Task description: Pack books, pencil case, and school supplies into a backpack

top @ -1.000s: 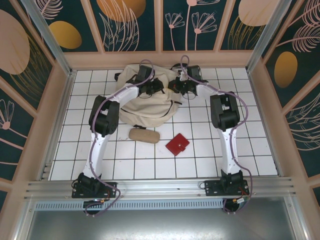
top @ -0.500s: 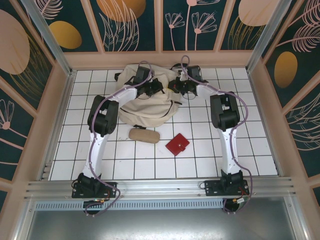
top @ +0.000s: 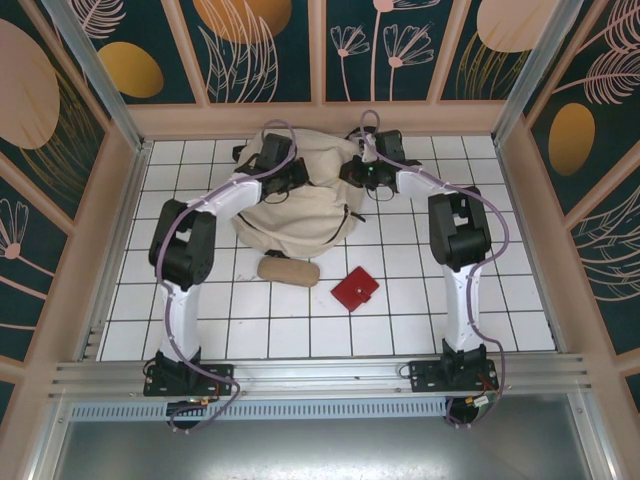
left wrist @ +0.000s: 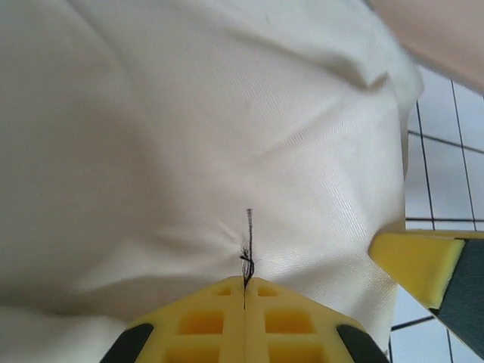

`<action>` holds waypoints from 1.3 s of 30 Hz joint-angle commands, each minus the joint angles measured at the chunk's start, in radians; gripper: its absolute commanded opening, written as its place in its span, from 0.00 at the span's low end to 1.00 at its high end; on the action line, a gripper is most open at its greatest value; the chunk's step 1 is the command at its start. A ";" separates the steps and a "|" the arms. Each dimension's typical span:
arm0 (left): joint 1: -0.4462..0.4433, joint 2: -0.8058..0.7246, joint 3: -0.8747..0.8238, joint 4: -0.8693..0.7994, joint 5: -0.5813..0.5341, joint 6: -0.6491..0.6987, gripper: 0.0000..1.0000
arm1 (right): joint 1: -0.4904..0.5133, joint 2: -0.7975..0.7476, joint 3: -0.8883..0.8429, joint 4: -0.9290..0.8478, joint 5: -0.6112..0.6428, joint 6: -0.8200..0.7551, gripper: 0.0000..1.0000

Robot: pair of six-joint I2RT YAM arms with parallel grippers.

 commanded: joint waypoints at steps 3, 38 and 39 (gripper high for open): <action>0.084 -0.092 -0.088 -0.031 -0.175 0.048 0.00 | -0.013 -0.064 -0.044 -0.069 0.106 -0.057 0.00; 0.218 -0.277 -0.217 -0.066 -0.051 0.039 0.76 | 0.038 -0.514 -0.345 -0.164 0.454 -0.139 0.74; 0.218 -0.292 -0.223 -0.070 -0.044 0.045 0.78 | 0.039 -0.550 -0.384 -0.180 0.488 -0.131 0.75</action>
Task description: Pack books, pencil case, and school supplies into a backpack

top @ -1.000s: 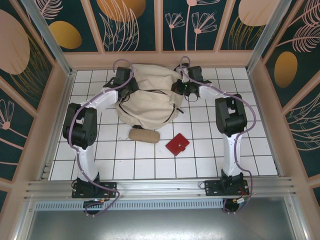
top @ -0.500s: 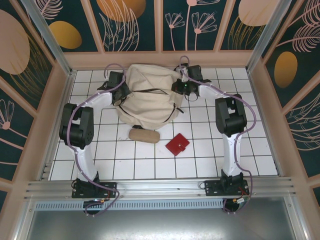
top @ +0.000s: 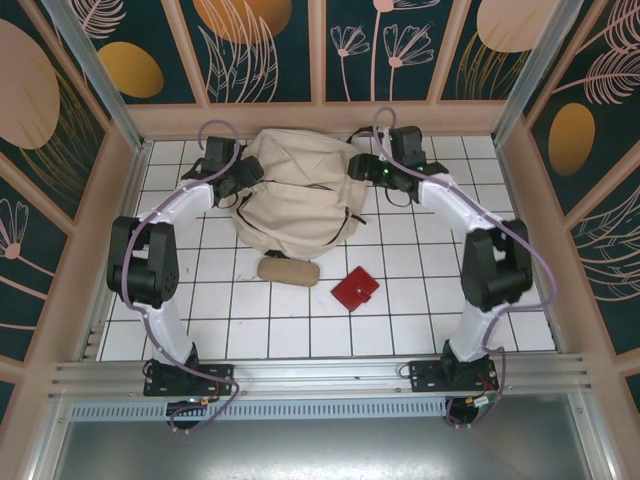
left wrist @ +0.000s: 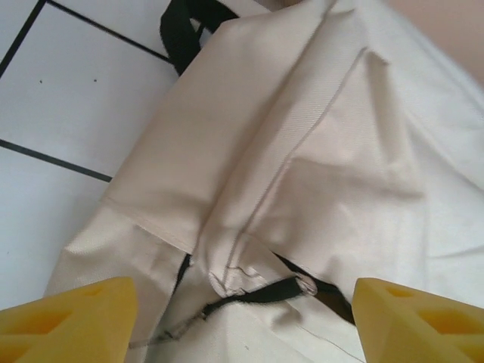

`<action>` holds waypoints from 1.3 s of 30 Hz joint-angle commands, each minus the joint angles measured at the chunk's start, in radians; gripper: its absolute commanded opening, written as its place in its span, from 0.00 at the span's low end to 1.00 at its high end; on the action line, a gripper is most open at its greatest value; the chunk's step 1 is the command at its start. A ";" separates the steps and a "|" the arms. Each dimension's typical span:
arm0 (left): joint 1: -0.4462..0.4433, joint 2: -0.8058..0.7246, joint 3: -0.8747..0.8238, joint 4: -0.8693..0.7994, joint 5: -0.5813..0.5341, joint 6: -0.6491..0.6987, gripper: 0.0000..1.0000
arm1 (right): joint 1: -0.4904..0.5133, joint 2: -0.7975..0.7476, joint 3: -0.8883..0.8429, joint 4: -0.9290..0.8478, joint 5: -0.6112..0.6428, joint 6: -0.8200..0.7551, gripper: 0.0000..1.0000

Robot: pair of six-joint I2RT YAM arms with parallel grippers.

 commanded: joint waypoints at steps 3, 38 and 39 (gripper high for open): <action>0.001 -0.122 -0.032 -0.034 0.033 0.043 0.86 | 0.023 -0.179 -0.223 -0.124 0.251 0.045 0.77; 0.121 -0.331 -0.187 -0.075 -0.038 0.038 0.98 | 0.609 0.206 -0.003 -0.200 0.186 -0.404 0.91; 0.122 -0.334 -0.189 -0.075 -0.040 0.038 0.99 | 0.610 0.196 -0.001 -0.196 0.182 -0.408 0.91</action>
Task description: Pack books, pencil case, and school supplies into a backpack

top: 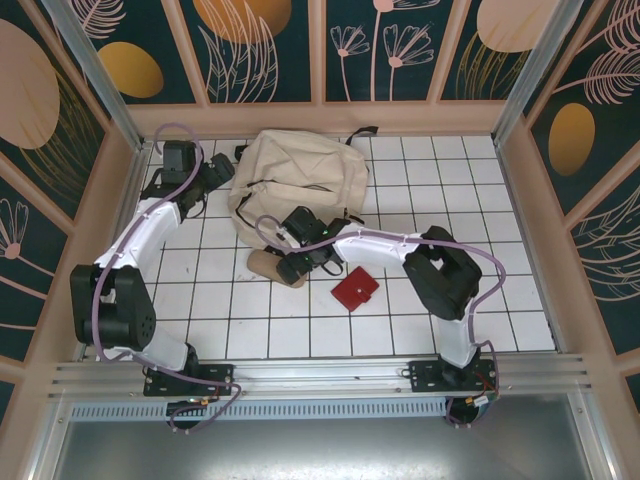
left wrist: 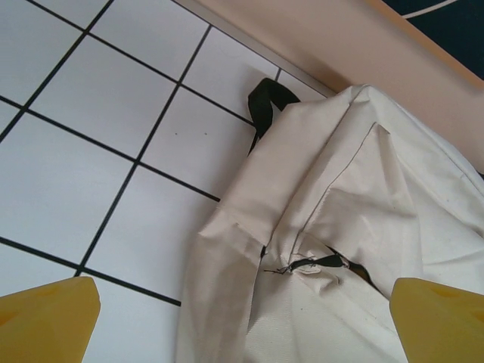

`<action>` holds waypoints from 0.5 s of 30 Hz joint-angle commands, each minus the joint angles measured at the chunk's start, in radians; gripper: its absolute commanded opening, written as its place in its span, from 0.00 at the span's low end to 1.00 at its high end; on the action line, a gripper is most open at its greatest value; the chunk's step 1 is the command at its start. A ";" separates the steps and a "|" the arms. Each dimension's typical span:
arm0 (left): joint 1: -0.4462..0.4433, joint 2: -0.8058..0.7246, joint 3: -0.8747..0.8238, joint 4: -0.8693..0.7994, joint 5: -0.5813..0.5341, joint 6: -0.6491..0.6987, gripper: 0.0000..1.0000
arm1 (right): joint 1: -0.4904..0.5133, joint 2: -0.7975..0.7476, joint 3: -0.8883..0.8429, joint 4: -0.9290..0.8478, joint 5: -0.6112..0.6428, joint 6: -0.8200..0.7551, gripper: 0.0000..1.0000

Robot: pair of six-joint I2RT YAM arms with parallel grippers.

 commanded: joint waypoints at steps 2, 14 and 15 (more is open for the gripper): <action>0.005 -0.031 -0.016 -0.018 -0.009 -0.006 0.98 | 0.012 -0.020 0.026 -0.005 -0.078 -0.107 0.91; 0.009 -0.035 -0.014 -0.030 -0.012 -0.004 0.99 | 0.061 0.062 0.092 -0.037 -0.059 -0.144 0.82; 0.009 -0.035 -0.015 -0.030 -0.011 -0.003 0.99 | 0.063 0.073 0.098 -0.040 -0.052 -0.145 0.81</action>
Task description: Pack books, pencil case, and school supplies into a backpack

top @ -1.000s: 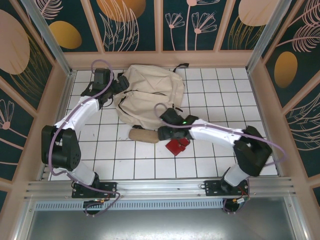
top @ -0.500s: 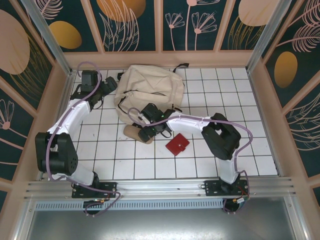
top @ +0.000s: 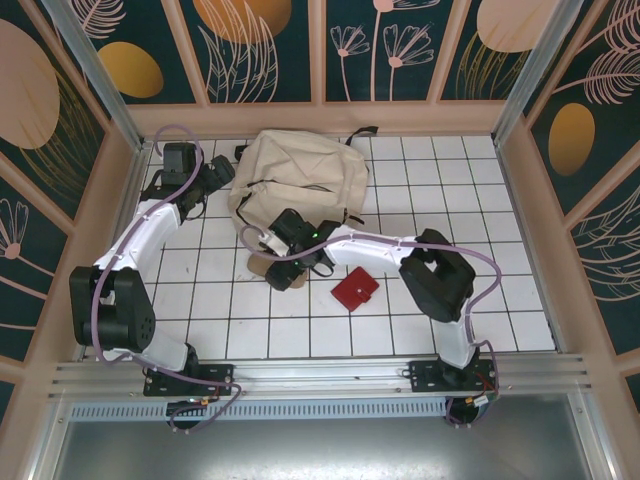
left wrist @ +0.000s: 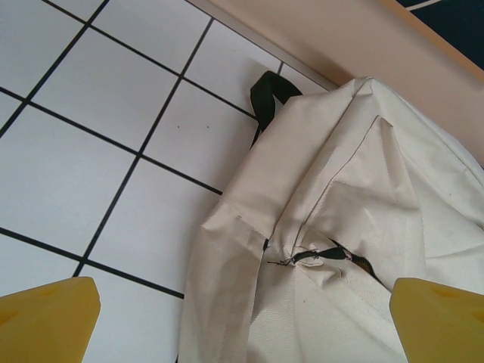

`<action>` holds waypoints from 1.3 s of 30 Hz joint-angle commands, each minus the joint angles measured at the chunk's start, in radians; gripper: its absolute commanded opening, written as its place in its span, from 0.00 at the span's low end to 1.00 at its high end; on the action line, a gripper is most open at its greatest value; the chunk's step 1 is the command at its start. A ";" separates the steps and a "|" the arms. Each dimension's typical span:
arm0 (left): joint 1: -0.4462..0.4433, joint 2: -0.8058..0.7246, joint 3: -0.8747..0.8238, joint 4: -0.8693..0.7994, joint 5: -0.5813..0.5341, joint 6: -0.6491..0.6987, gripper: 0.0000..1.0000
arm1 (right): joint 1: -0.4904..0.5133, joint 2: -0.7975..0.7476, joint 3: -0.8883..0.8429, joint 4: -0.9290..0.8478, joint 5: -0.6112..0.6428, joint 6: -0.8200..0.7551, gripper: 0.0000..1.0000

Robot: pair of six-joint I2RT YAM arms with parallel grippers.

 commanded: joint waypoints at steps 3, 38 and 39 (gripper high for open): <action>0.009 -0.027 -0.009 -0.021 -0.006 -0.004 0.98 | 0.011 0.061 0.040 -0.033 0.033 -0.030 0.76; 0.010 0.001 -0.001 -0.017 0.034 0.002 0.98 | 0.012 0.044 0.056 -0.049 -0.036 -0.096 0.81; 0.010 0.001 -0.001 -0.017 0.034 0.002 0.99 | 0.014 0.055 0.064 -0.058 -0.019 -0.099 0.81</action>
